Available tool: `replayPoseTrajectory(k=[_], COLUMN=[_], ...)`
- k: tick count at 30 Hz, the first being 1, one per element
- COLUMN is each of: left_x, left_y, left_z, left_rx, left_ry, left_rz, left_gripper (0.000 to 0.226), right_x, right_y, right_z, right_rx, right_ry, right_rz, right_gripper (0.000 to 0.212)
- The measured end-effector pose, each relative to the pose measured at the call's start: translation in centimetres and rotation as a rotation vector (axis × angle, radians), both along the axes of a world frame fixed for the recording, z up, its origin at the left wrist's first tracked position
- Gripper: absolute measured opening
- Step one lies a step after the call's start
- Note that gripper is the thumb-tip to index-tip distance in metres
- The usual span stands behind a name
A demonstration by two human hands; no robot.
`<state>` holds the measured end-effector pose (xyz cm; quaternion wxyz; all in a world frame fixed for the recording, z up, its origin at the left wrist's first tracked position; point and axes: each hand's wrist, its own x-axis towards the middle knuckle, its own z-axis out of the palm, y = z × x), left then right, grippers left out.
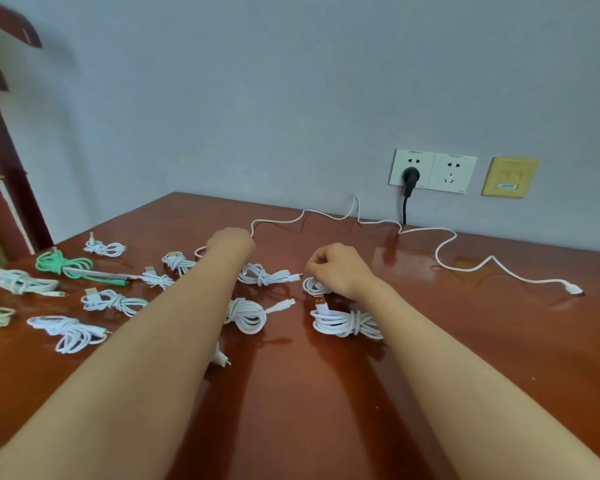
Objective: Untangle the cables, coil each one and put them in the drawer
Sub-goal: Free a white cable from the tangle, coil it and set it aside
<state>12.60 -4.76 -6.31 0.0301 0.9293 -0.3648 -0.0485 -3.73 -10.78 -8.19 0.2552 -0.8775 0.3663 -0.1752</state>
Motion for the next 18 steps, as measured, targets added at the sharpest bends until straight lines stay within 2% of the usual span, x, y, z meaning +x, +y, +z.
replayPoseTrajectory(k=[6,9,13,18], left_x=[0.4,0.6,-1.3,-4.7], left_y=[-0.6,-1.3,-2.0,-3.1], left_z=[-0.7,-0.1,1.6,3.5], left_rx=[-0.383,-0.547,-0.714,-0.776], left_ry=[-0.036,-0.053,-0.011,0.085], left_rz=[0.029,-0.077,-0.279,-0.454], left_gripper=[0.029,0.027,0.031,0.037], right_x=[-0.1,-0.4,-1.1,-3.4], right_y=[-0.1,-0.5,-1.7,-3.3], right_z=[0.4,0.6,1.5,3.3], right_rx=[0.030,-0.004,-0.107,-0.179], right_ry=[0.009,-0.015,-0.067,-0.129], right_rz=[0.004,-0.008,-0.059,-0.117], right_gripper=[0.021,0.014,0.047,0.061])
